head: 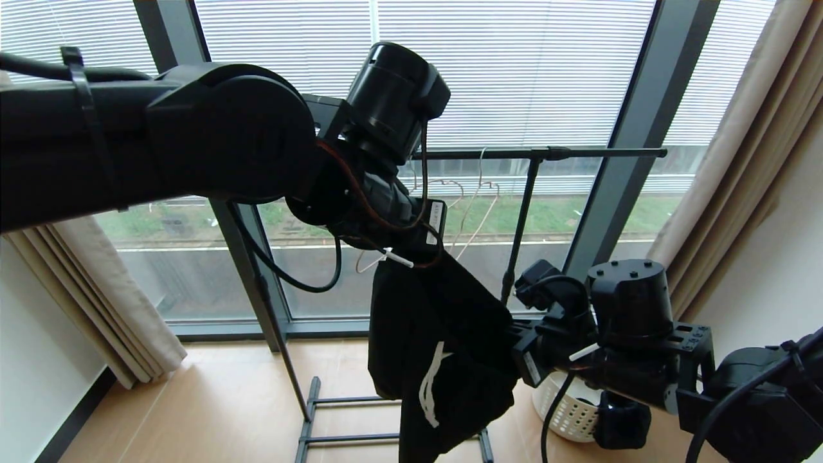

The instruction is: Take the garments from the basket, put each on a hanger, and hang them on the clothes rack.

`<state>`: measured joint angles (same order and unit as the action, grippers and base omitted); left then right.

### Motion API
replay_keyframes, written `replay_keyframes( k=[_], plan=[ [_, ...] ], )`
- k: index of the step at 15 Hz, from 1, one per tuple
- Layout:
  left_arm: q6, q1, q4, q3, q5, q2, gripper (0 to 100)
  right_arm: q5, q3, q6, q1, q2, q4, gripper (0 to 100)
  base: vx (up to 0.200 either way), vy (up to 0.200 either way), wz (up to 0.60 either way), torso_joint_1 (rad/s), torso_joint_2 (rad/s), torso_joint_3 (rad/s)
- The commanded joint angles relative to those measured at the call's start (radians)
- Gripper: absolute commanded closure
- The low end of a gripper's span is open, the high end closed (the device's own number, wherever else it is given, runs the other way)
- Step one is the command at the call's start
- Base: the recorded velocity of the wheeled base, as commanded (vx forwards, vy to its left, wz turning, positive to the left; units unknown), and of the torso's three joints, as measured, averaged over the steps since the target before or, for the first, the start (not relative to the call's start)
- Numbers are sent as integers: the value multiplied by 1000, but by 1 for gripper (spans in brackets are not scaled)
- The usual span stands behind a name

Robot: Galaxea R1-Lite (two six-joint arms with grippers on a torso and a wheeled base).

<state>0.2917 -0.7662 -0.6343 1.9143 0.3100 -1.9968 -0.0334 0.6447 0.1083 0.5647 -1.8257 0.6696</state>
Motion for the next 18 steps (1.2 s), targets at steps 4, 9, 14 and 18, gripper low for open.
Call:
replay_keyframes(
  k=[4,9,14,18],
  plan=[
    [0,2,4,-118,-5,49,100,4,36,-1,-81,49,-4,100,0,0,0,0,0,0],
    [-26,2,2,-201,-11,96,0,3,47,-1,-85,62,-4,100,0,0,0,0,0,0],
    [-144,48,16,-370,-149,211,0,-2,59,-1,-138,85,-5,100,0,0,0,0,0,0],
    [-304,168,174,-506,-196,216,0,-3,52,28,-181,140,-5,100,0,0,0,0,0,0]
  ],
)
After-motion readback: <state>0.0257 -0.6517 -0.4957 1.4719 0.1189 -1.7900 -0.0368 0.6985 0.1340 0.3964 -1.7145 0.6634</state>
